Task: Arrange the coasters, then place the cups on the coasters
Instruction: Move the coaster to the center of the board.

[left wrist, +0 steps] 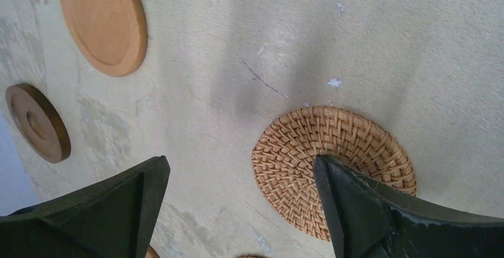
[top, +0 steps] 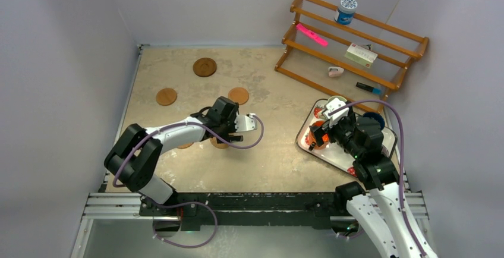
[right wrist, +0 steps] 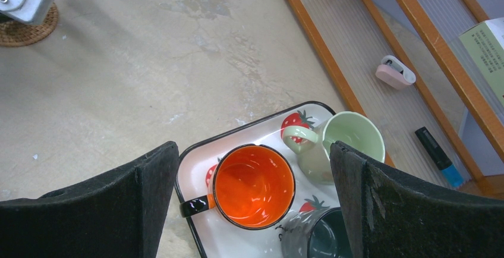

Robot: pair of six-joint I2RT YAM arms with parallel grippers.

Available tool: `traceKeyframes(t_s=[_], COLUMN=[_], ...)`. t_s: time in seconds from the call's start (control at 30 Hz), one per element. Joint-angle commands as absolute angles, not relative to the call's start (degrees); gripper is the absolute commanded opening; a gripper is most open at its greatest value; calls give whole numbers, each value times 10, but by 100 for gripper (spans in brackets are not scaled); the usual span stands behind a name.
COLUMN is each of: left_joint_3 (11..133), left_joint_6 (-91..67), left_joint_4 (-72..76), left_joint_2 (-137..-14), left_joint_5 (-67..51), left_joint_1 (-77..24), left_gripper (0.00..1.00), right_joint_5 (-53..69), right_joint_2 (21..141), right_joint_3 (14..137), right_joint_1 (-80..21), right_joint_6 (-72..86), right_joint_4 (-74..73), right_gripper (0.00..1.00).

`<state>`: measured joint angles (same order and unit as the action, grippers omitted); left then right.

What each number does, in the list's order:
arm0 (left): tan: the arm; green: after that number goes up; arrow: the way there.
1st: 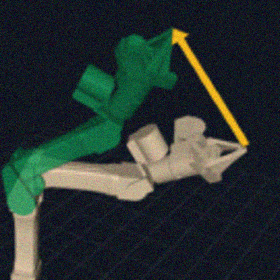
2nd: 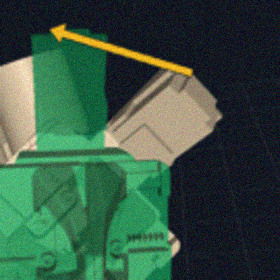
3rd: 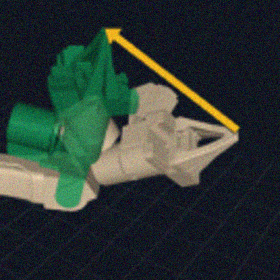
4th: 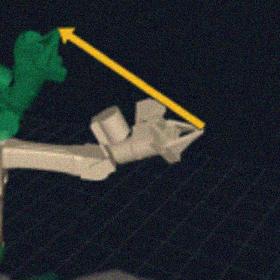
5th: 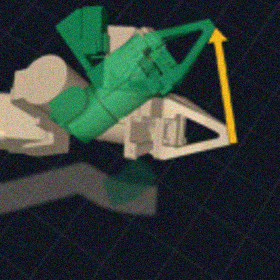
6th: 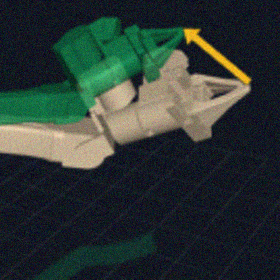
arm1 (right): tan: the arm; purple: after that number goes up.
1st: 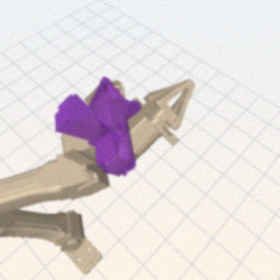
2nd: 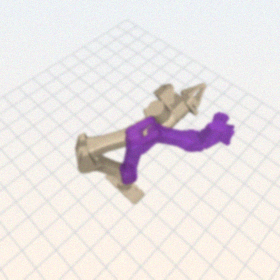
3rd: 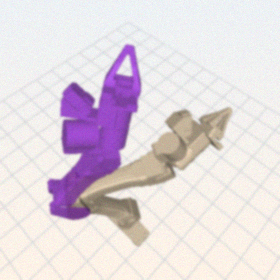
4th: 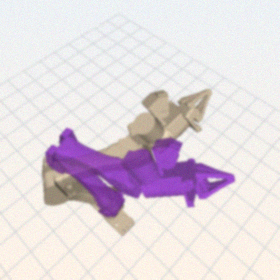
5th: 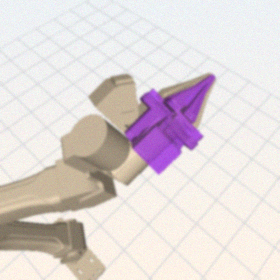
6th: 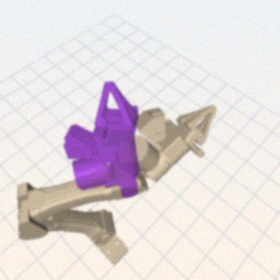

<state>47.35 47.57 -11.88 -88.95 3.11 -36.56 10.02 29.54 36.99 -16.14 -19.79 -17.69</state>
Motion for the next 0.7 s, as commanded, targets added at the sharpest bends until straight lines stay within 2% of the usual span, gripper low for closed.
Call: traceKeyframes(t_s=[0.0,0.43,0.67], left_joint_3=[473,477,483], left_joint_6=[475,488,475], left_joint_4=[-84,-65,-44], left_joint_2=[-926,-923,-877], left_joint_5=[47,86,97], left_joint_1=[-368,-367,-364], left_gripper=[100,100,100], right_joint_5=[104,104,105], right_joint_2=[292,294,294], right_joint_3=[369,368,368], right_joint_1=[-165,-165,-165], right_joint_6=[-203,-204,-204], right_joint_4=[-171,-171,-171], right_gripper=[99,99,99])
